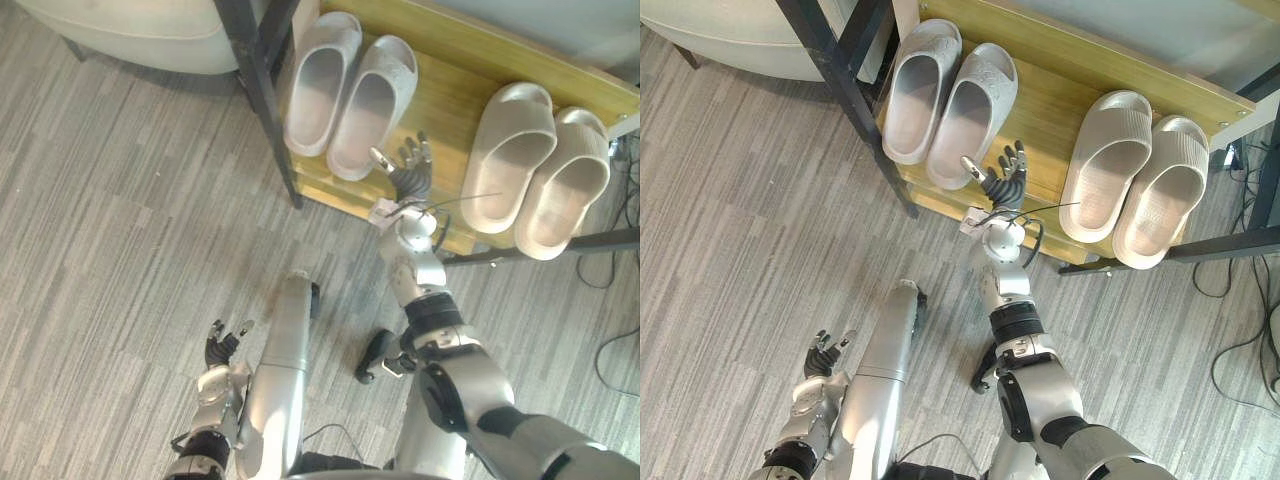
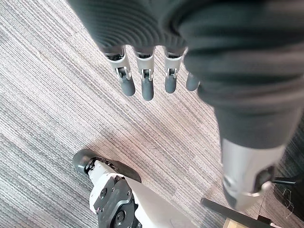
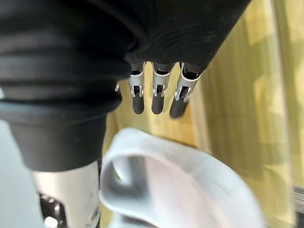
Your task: Organize the slippers on the shoe rack
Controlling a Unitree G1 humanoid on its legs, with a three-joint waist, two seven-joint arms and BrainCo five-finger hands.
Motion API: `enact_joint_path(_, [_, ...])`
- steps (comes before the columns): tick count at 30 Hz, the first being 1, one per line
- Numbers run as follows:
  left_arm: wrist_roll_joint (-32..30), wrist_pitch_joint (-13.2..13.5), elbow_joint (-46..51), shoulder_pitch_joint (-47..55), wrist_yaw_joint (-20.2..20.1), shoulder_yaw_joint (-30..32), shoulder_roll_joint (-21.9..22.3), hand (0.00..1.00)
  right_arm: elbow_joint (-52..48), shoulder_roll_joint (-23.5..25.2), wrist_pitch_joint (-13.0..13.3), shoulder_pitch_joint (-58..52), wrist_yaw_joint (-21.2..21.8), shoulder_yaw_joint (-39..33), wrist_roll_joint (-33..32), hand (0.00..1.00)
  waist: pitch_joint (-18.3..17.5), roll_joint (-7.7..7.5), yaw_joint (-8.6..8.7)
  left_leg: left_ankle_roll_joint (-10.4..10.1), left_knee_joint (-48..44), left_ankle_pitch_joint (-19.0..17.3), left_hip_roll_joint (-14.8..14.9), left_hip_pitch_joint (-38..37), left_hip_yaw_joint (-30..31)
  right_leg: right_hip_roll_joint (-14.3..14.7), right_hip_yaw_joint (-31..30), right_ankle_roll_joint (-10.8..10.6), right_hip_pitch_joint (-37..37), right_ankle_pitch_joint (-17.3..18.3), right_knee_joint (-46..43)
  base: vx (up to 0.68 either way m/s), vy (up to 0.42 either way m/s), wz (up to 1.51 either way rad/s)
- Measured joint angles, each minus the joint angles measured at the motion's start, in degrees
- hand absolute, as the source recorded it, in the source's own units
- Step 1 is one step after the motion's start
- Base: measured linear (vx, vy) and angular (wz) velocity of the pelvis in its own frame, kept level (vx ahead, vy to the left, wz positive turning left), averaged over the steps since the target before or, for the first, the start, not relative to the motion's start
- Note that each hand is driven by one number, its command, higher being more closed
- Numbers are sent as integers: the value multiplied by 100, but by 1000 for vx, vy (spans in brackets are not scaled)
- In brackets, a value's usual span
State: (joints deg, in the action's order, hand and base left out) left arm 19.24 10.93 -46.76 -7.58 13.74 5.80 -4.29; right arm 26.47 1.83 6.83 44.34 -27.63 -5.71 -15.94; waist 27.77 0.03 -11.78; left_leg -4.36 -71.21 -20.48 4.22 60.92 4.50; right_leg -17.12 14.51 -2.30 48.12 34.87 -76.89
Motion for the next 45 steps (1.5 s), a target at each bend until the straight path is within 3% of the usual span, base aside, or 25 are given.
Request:
enact_joint_path(7, [4, 3, 69, 71, 11, 24, -2, 0, -1314, -185, 2, -752, -98, 34, 133, 0, 0, 0, 137, 12, 4, -64, 35, -238, -96, 7, -98, -12, -176, -5, 36, 0, 6, -5])
enact_joint_path(12, [7, 2, 181, 293, -13, 127, -16, 0, -1962, -164, 153, -1637, 168, 638, 508, 0, -8, -10, 256, 34, 393, -95, 141, -875, -260, 50, -101, -33, -715, -140, 474, 30, 2, -11])
enact_joint_path(17, [1, 8, 115, 447, -56, -140, -213, 0, -2106, -220, 171, -2741, 607, 1294, 978, 0, 1, -88, 389, 15, 1366, 167, 131, -1827, -397, 131, -23, -34, -1591, -504, 1470, 75, 16, -3])
enact_joint_path(19, [-16, 15, 70, 591, -129, -365, -406, 0, -1865, -356, 194, -3020, 944, 1557, 1134, 0, 4, -168, 502, 19, 1928, 326, 114, -2329, -494, 195, 11, -70, -2051, -730, 2061, 85, 24, -6])
enact_joint_path(23, [-238, -1, -194, 689, -309, -609, -676, 0, -1127, -660, 236, -3686, 1379, 1617, 1187, 0, -43, -390, 564, 39, 3047, 670, 88, -3217, -626, 318, 76, -119, -2861, -1186, 3227, 93, 43, -7])
enact_joint_path(26, [-480, -23, -499, 862, -465, -697, -843, 0, 99, -743, 199, -4114, 1623, 1531, 1632, 0, -396, -587, 668, 64, 3857, 923, 20, -3753, -700, 400, 194, -192, -3409, -1520, 4132, 104, 39, 0])
enact_joint_path(33, [-1124, -156, -836, 1204, -662, -710, -750, 0, 2665, -682, -109, -4689, 1873, 881, 2272, 0, -1334, -490, 829, 131, 5612, 1524, -233, -4839, -709, 539, 493, -403, -4582, -2313, 6184, 158, 24, 8])
enact_joint_path(37, [-1307, -175, -893, 1236, -661, -750, -665, 0, 3087, -643, -163, -4668, 1897, 501, 2226, 0, -1638, -425, 867, 122, 6660, 1971, -334, -5521, -703, 617, 583, -425, -5125, -2622, 6920, 114, -56, 5])
enact_joint_path(40, [-1365, -172, -899, 1247, -659, -780, -594, 0, 3214, -637, -182, -4694, 1923, 332, 2194, 0, -1761, -371, 870, 108, 7246, 2218, -364, -5991, -695, 632, 632, -433, -5395, -2639, 7071, 51, -47, 5])
enact_joint_path(45, [-1465, -174, -542, 1269, -663, -1486, -451, 0, 3324, -628, -221, -4730, 1921, 123, 2016, 0, -1926, -277, 899, 110, 7715, 2453, -381, -6351, -669, 653, 633, -440, -5550, -2645, 7120, 0, 0, 0])
